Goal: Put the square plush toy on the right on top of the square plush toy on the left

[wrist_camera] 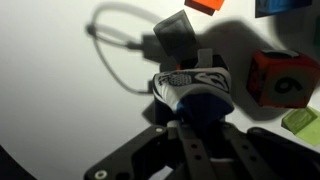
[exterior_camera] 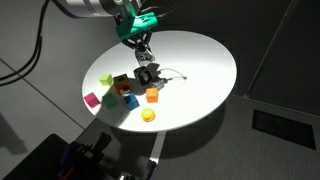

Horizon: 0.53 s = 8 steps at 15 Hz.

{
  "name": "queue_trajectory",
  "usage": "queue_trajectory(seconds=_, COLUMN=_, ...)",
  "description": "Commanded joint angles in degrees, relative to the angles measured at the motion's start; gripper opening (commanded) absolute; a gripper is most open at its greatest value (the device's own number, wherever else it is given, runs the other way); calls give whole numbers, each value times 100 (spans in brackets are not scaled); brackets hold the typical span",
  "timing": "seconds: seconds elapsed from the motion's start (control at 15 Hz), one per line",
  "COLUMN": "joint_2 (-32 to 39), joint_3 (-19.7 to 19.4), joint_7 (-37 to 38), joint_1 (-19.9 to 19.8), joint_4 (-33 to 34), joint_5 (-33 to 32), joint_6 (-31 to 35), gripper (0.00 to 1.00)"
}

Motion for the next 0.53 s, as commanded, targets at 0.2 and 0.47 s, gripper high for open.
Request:
queue_trajectory(seconds=0.2, joint_2=172, joint_3=-53, joint_7=8, joint_1=331, joint_4=365, joint_5=-392, joint_6=-156, gripper=6)
queue_trajectory(seconds=0.47, joint_2=309, joint_3=-149, joint_7=212, joint_1=533, joint_4=534, joint_5=-642, joint_6=-181, gripper=6)
